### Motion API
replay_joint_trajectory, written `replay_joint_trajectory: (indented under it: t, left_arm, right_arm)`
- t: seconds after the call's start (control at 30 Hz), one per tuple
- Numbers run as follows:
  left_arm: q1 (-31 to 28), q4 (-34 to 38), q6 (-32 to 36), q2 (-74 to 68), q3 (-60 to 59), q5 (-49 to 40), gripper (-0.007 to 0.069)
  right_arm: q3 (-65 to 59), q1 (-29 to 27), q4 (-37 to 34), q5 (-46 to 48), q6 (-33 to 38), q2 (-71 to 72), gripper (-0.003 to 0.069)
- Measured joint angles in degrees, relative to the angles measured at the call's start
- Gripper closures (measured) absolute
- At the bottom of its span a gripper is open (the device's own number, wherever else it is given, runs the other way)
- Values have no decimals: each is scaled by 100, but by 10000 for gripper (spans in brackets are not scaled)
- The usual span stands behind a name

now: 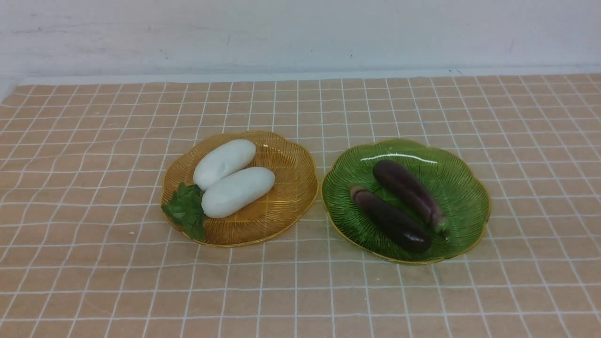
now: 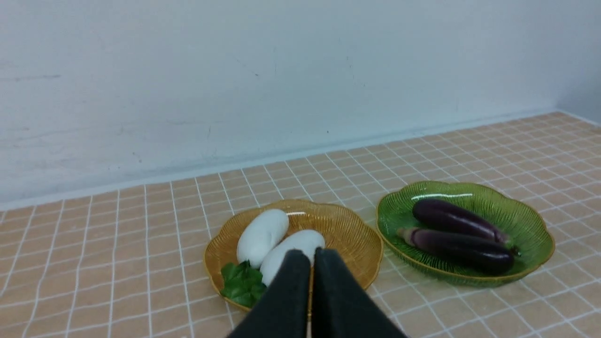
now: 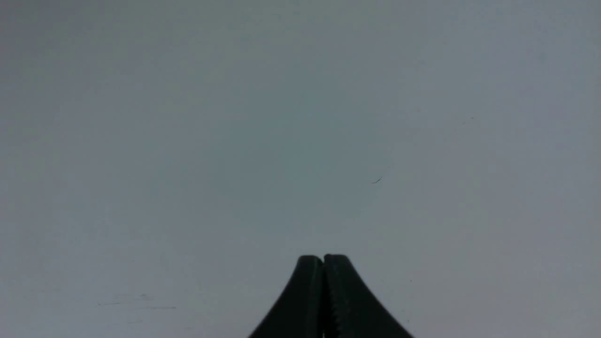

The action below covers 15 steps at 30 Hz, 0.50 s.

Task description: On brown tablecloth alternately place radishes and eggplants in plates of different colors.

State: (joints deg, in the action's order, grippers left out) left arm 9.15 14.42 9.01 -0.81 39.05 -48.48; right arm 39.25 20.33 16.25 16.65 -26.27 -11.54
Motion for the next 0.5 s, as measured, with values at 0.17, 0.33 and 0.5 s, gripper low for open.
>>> replay_joint_trajectory:
  t: [0.17, 0.33, 0.5]
  left_arm:
    - [0, 10, 0, 153, -24, 125, 628]
    - [0, 39, 0, 153, -24, 125, 627]
    - [0, 56, 0, 153, -24, 125, 627]
  right_arm:
    - [-5, 0, 0, 0, 65, 0, 674]
    - [-5, 0, 1, 0, 71, 0, 674]
    - [-5, 0, 12, 0, 71, 0, 674]
